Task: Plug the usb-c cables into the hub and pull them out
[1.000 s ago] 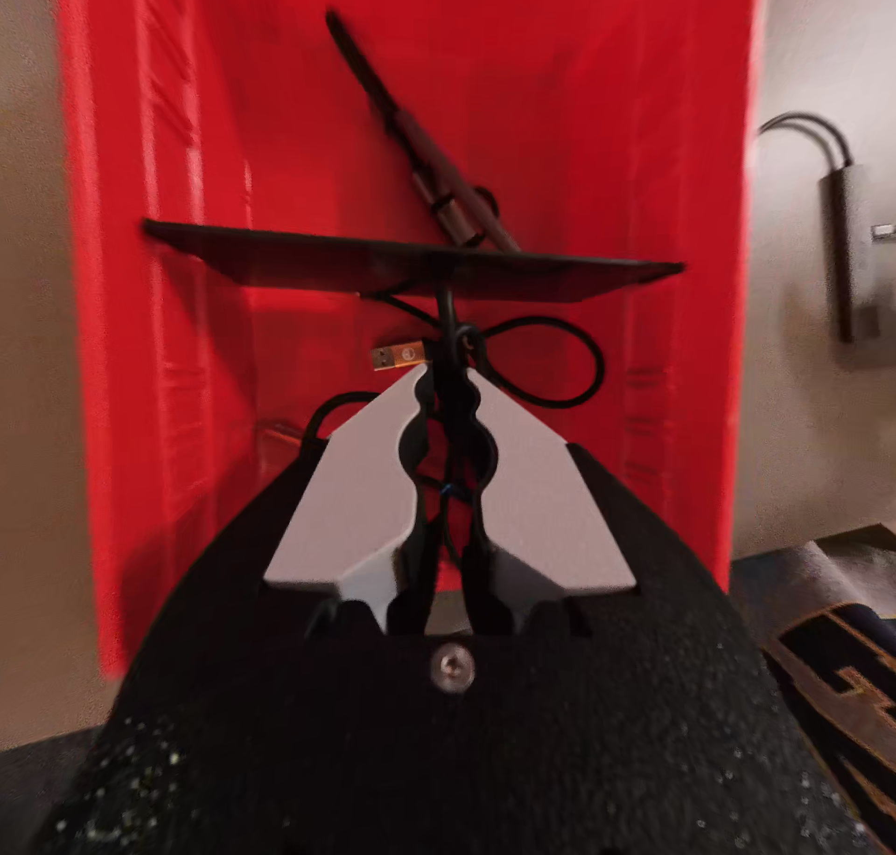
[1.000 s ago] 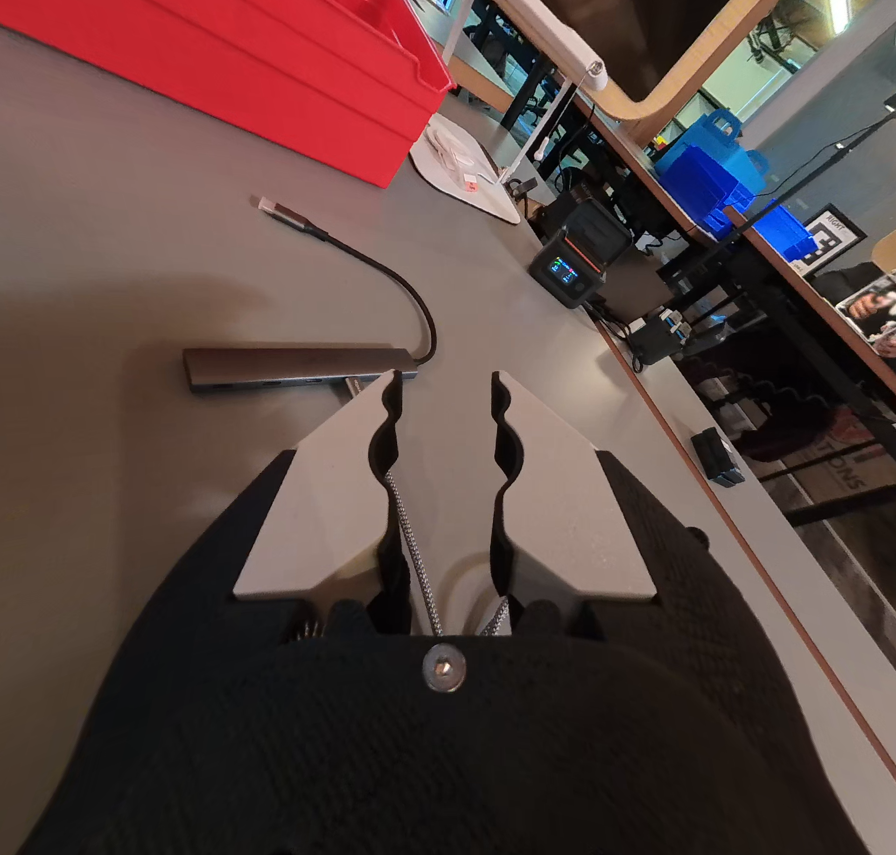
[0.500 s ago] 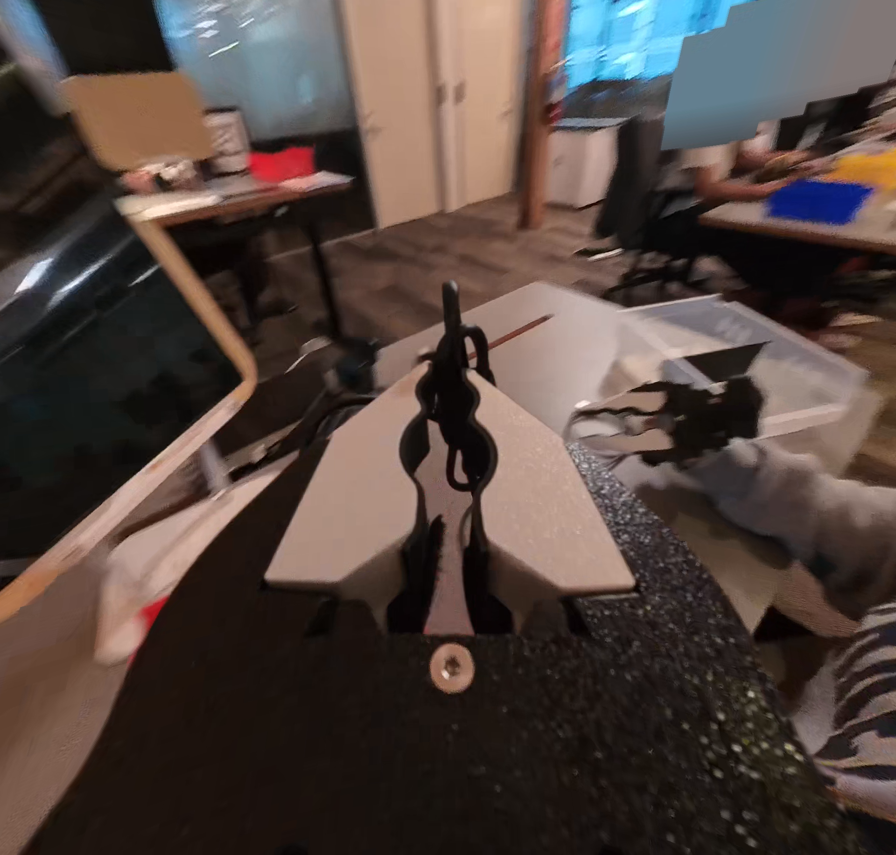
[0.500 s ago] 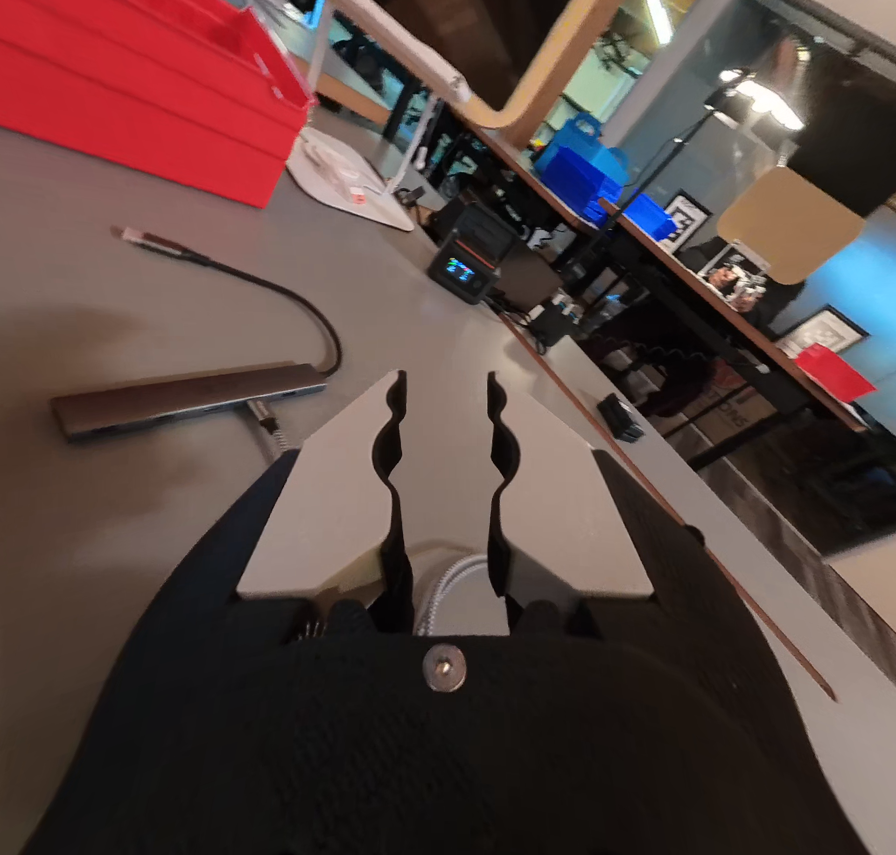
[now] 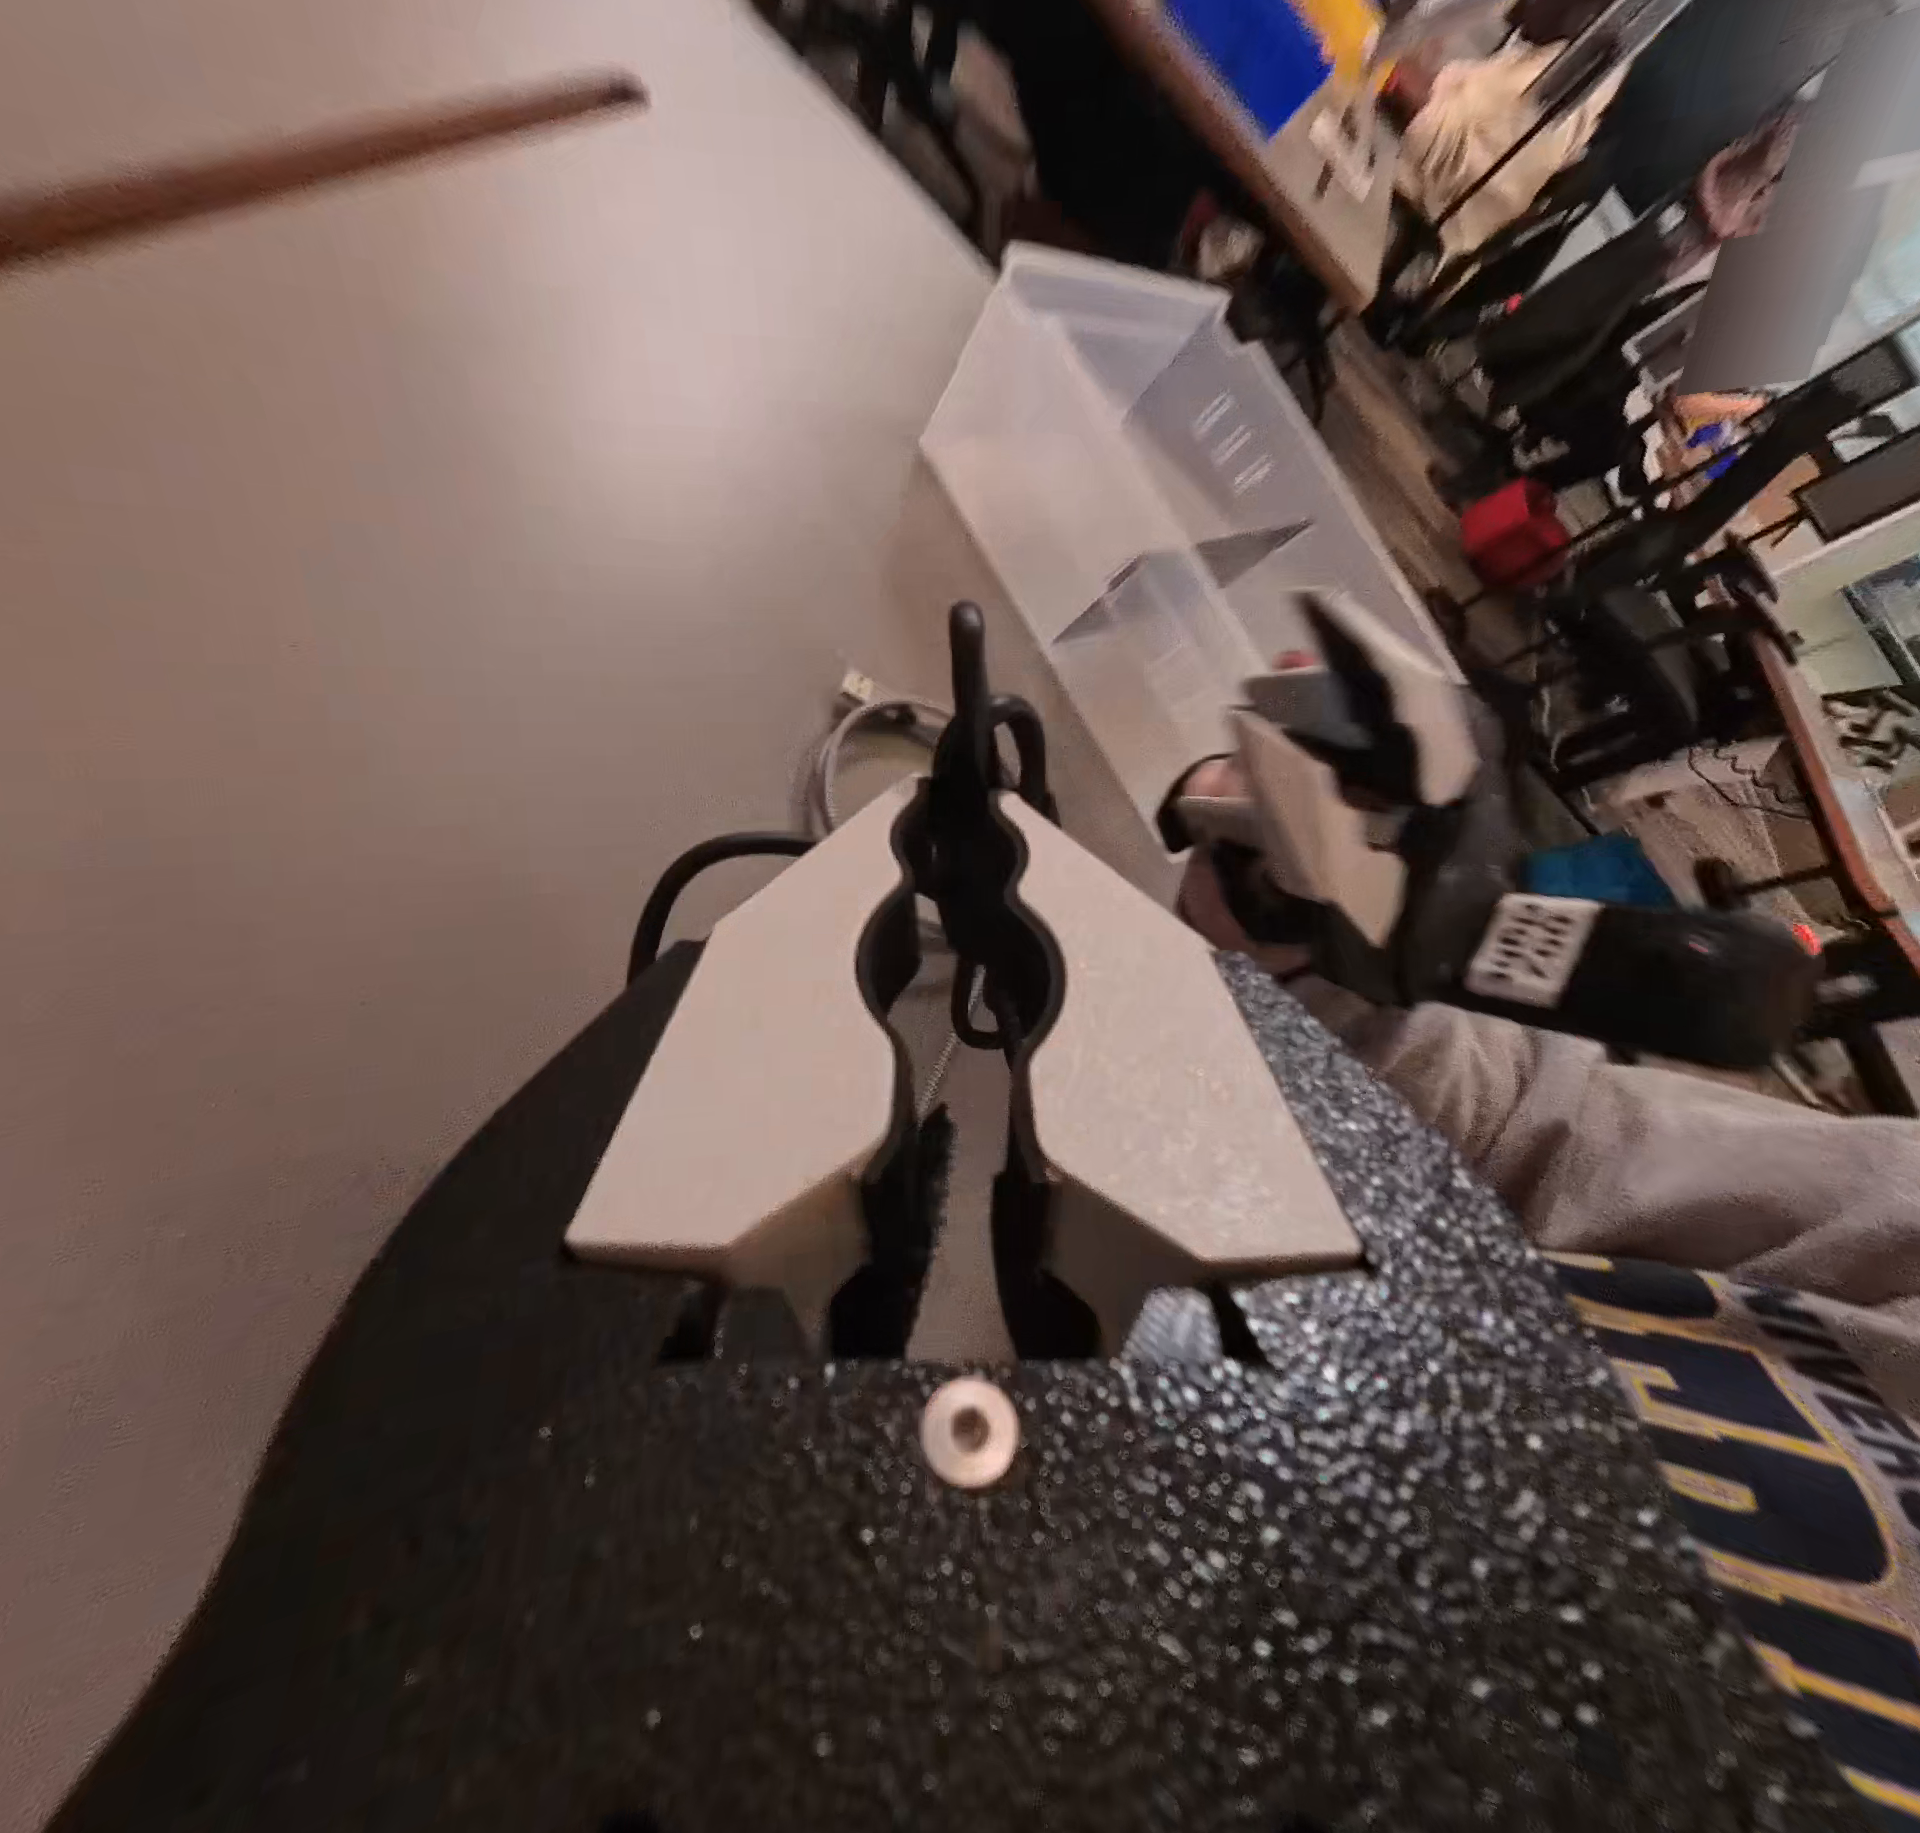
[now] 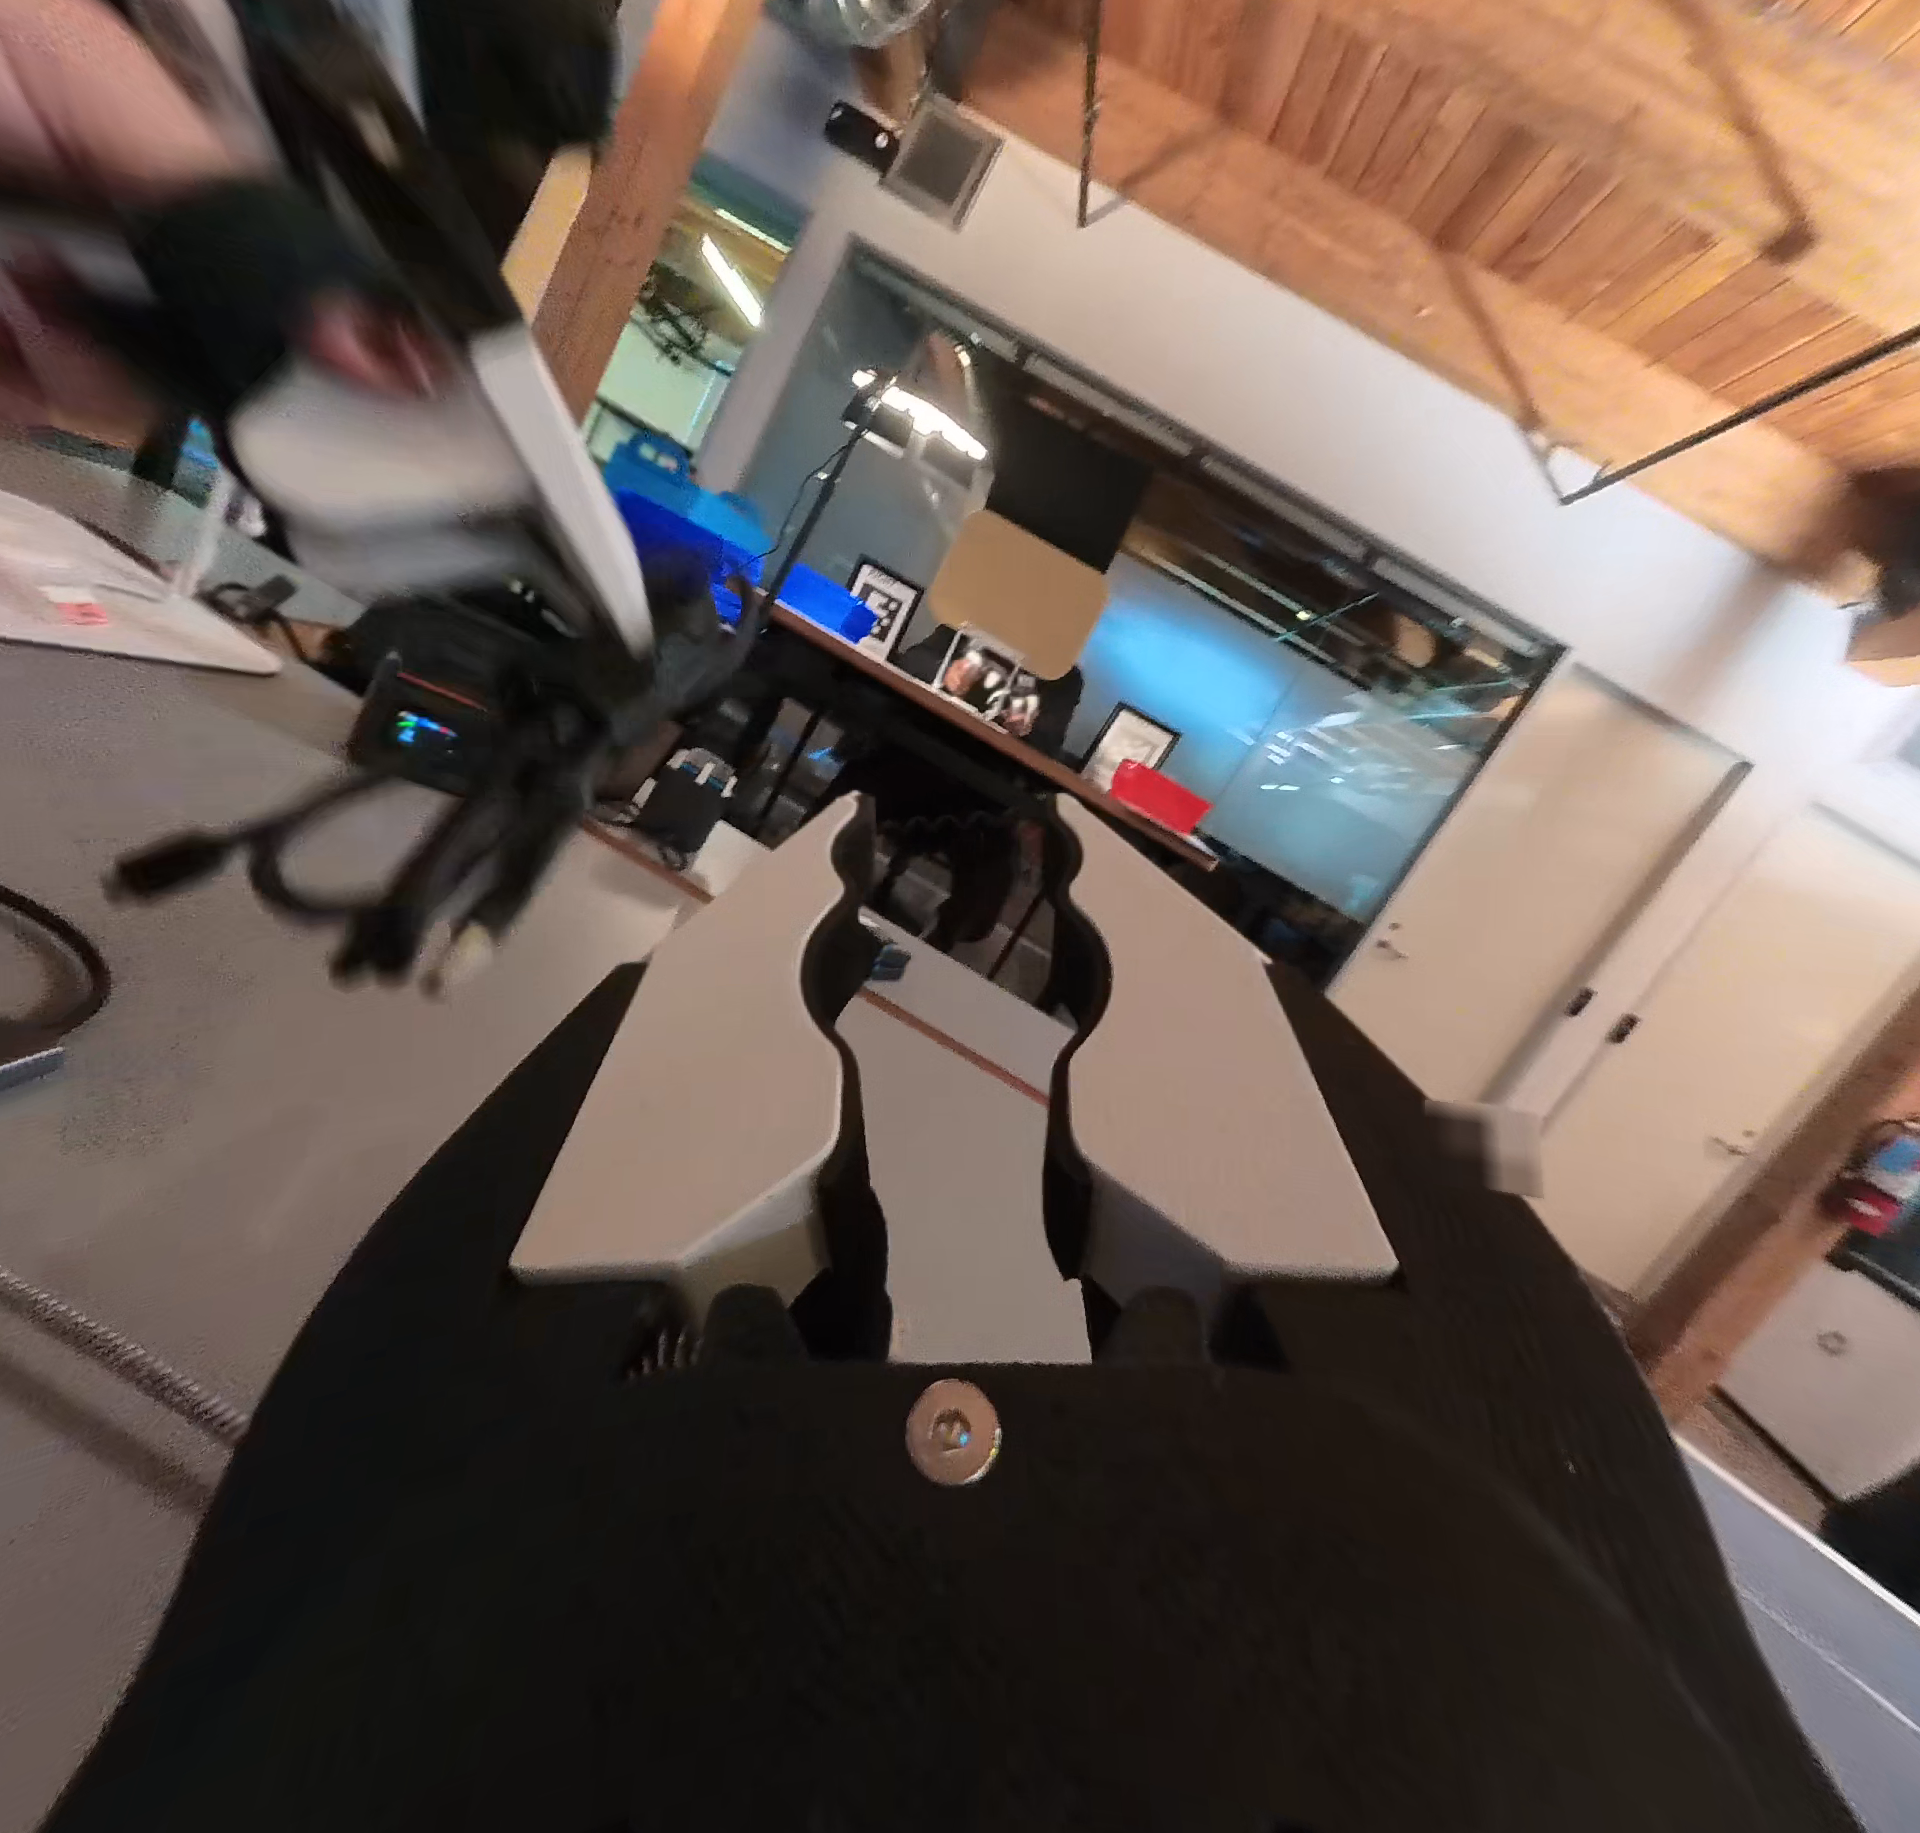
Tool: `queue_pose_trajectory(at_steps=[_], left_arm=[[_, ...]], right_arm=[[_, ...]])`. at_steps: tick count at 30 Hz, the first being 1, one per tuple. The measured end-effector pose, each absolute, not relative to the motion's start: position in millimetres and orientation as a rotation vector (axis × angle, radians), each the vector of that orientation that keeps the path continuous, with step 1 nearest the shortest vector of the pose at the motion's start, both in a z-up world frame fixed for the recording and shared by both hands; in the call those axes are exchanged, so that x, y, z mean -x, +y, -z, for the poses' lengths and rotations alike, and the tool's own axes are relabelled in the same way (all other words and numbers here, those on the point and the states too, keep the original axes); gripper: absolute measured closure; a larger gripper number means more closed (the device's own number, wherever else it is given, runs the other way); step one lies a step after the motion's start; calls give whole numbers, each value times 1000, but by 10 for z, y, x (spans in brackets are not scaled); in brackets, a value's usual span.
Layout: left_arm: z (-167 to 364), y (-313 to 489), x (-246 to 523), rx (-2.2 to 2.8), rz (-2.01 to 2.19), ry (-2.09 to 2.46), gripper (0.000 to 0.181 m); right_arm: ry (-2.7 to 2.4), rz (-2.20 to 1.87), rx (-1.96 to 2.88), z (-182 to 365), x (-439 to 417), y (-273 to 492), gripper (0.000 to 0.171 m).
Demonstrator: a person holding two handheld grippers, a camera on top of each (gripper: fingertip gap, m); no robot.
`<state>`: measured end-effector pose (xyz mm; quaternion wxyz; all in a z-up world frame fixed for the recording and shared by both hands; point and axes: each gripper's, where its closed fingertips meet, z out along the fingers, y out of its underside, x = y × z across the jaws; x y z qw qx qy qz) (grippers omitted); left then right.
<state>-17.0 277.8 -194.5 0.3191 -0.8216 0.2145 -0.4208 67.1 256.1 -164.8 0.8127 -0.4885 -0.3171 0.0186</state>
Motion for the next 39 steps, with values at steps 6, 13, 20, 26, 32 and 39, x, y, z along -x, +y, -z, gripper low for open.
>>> queue_pose_trajectory(at_steps=[6, 13, 20, 26, 32, 39], left_arm=[[2697, 3171, -231, 2357, 1100, 554, 174], [2556, 3121, -74, 2171, 1127, 539, 129], [2460, 2347, 730, 2005, 684, 684, 133], [2634, 2009, 1126, 1854, 380, 715, 134], [2524, 1992, 1305, 1665, 191, 683, 132], [2597, 1991, 1246, 1662, 169, 744, 133]], right_arm=[[-698, 0, 1047, 1725, -649, 2602, 142], [-732, -53, 1082, 1799, -573, 2614, 143], [-950, -185, 1087, 1962, -208, 2431, 138], [-1354, -382, 1234, 2564, 263, 2107, 136], [-1618, -383, 1367, 2949, 541, 2258, 138], [-1858, -513, 1612, 3187, 926, 2696, 132]])
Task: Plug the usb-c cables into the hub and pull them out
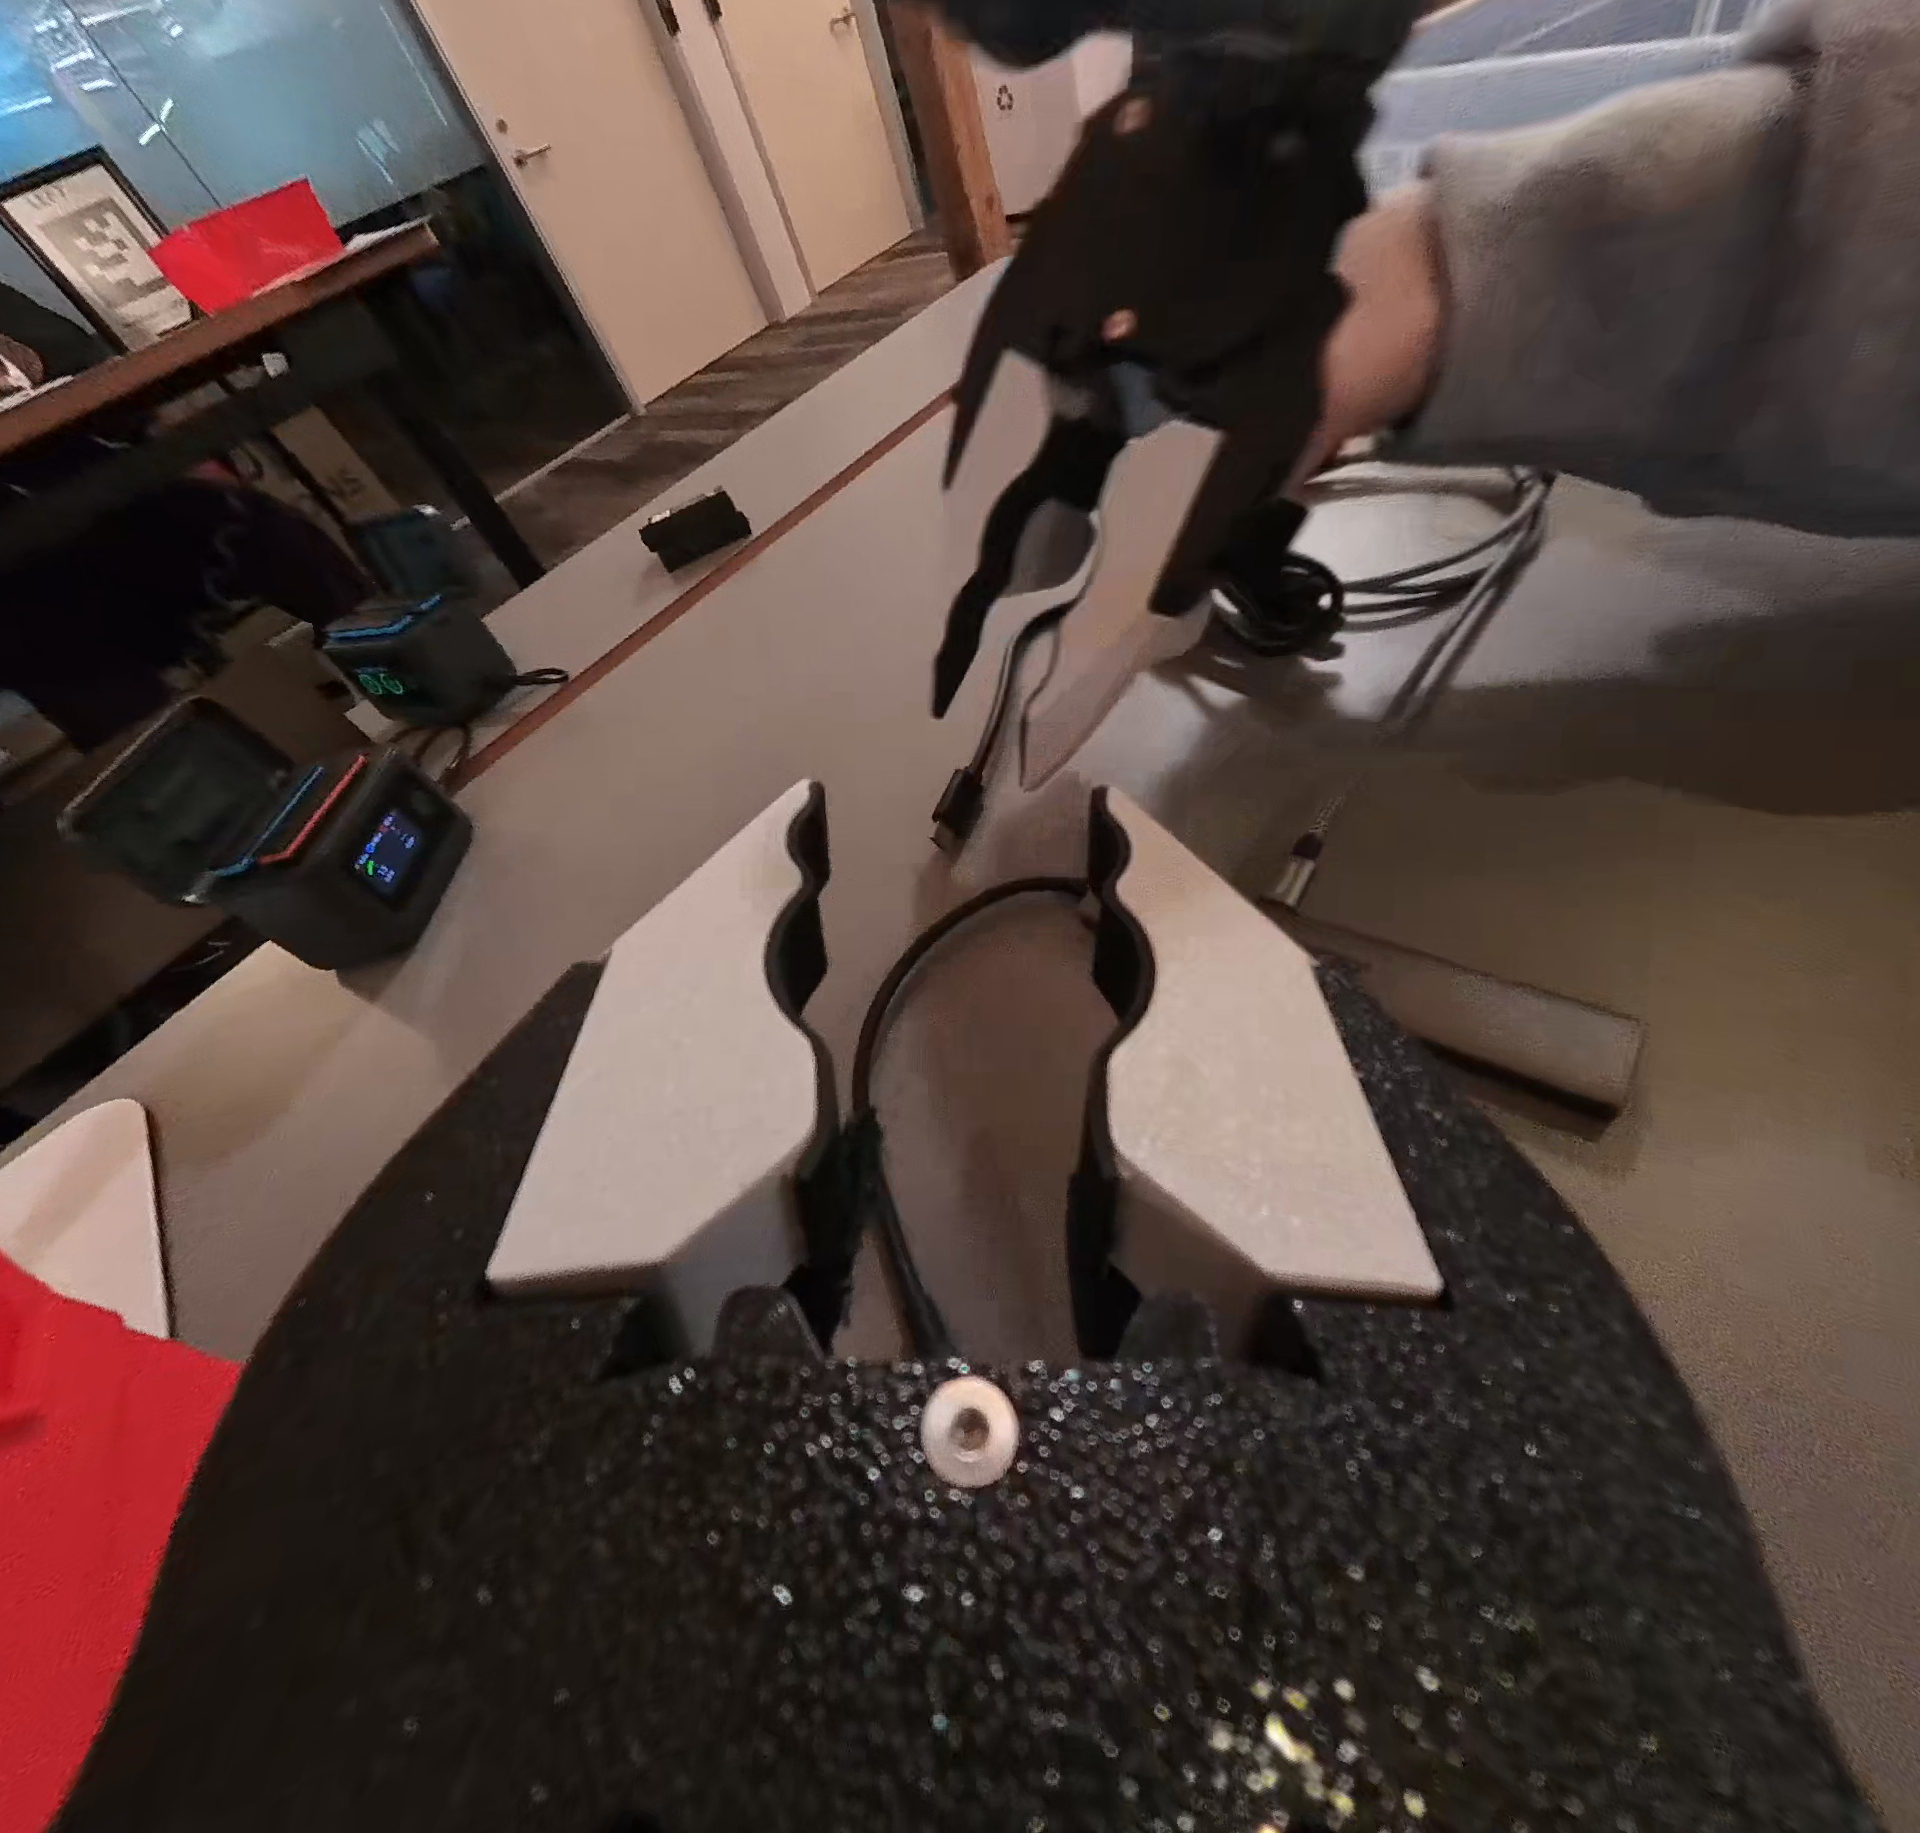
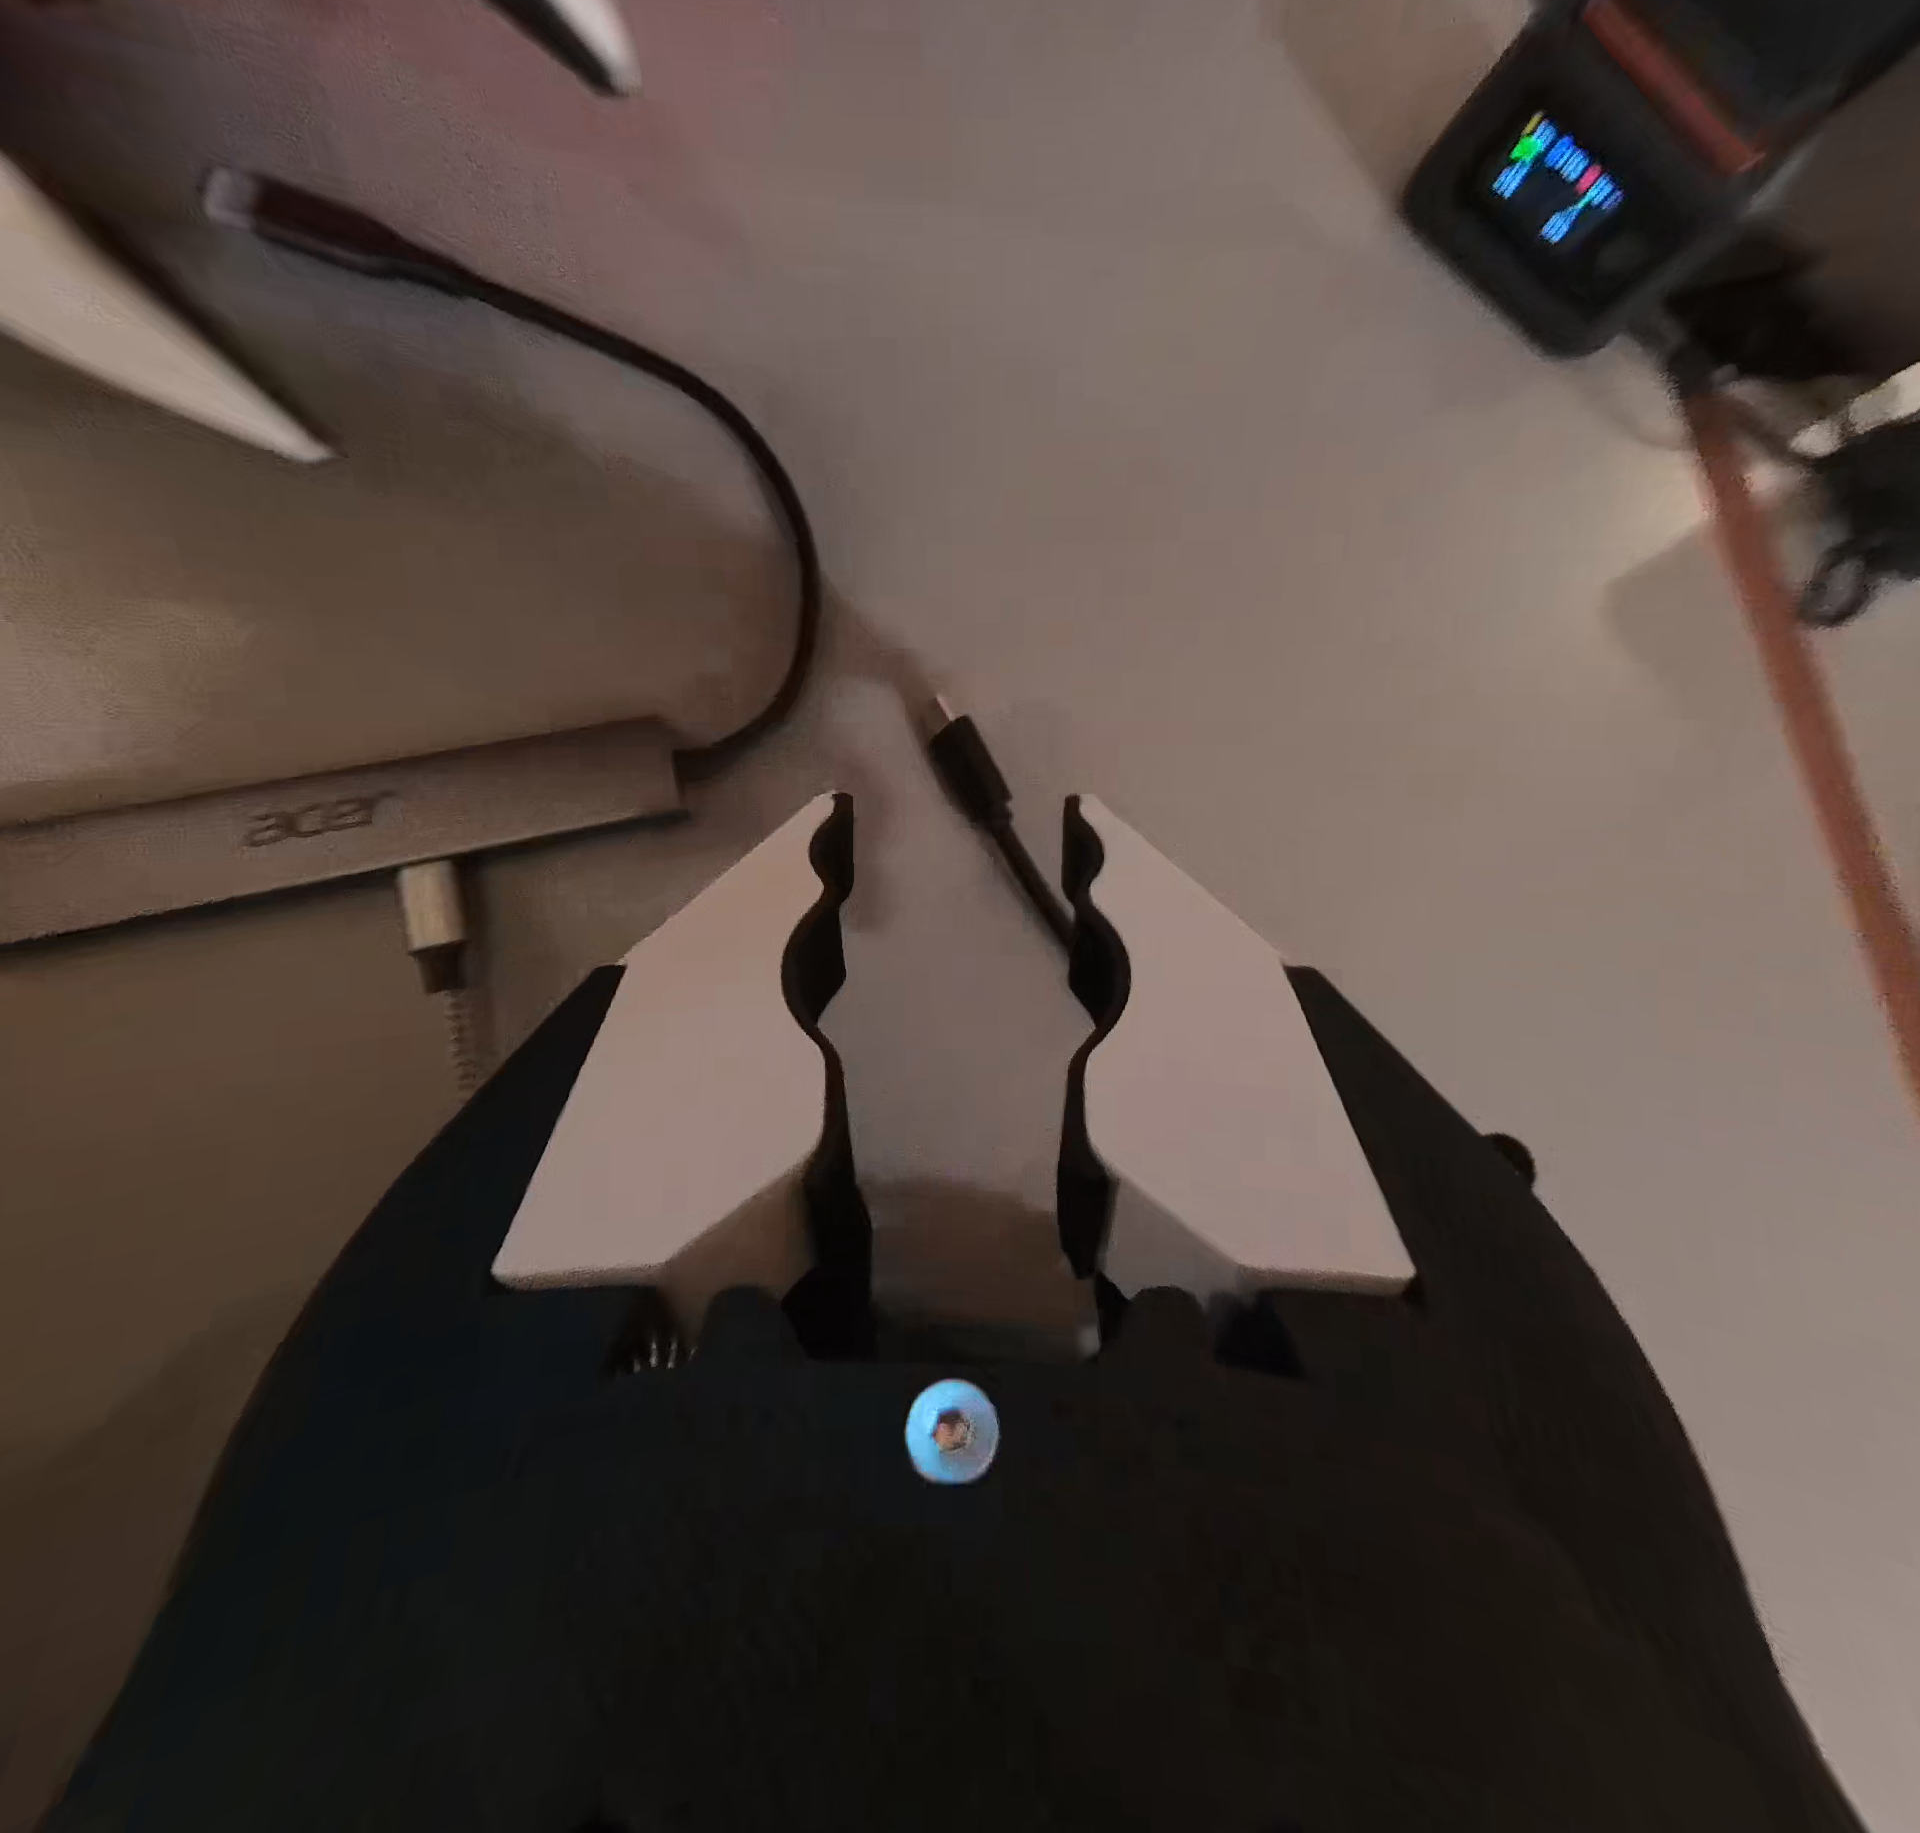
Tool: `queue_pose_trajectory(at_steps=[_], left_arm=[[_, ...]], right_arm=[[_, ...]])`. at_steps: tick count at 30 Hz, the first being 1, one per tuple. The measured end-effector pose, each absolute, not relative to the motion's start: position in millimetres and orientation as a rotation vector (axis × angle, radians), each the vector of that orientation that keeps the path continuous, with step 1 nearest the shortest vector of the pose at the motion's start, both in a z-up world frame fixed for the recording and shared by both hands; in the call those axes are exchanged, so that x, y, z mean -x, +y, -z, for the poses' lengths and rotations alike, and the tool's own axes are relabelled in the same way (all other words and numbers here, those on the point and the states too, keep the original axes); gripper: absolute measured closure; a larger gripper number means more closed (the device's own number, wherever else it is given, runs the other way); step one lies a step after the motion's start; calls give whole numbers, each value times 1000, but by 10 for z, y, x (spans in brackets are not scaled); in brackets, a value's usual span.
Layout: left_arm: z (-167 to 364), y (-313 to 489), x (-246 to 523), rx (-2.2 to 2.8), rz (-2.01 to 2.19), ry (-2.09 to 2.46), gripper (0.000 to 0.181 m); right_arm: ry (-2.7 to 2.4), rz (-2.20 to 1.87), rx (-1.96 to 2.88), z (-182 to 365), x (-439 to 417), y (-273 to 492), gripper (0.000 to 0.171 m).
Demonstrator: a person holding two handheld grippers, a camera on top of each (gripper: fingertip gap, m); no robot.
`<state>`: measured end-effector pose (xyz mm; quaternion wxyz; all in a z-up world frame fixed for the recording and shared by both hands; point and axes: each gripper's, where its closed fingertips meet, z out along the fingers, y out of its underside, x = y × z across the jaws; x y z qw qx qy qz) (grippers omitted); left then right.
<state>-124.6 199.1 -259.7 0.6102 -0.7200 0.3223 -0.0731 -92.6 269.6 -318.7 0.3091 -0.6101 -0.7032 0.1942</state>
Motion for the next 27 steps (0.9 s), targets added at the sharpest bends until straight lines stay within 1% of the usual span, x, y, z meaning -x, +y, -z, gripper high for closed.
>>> queue_pose_trajectory(at_steps=[4, 7, 9, 11, 15, 20, 22, 24, 27], left_arm=[[2601, 1984, 1226, 1647, 125, 783, 134], [2603, 1979, 1194, 1639, 107, 810, 136], [2600, 1981, 1176, 1633, 84, 827, 137], [2620, 1986, 1159, 1638, 59, 846, 141], [2699, 1992, 1112, 1700, 112, 833, 154], [2707, 1969, 1038, 1694, 152, 856, 157], [2718, 1916, 950, 1665, 132, 929, 164], [2818, 1858, 907, 1670, 67, 1048, 163], [2926, 1695, 894, 1644, -39, 1245, 153]], right_arm=[[-1960, -534, 1685, 3330, 984, 2801, 133], [-2024, -563, 1729, 3395, 981, 2778, 146], [-2043, -580, 1754, 3395, 977, 2758, 162], [-2065, -557, 1713, 3355, 967, 2714, 163], [-2035, -479, 1415, 3047, 995, 2489, 164], [-1937, -272, 1041, 2720, 894, 2127, 164], [-1907, -179, 964, 2684, 822, 2035, 164], [-1861, -67, 939, 2672, 715, 2033, 165], [-1757, 79, 941, 2689, 512, 2098, 165]])
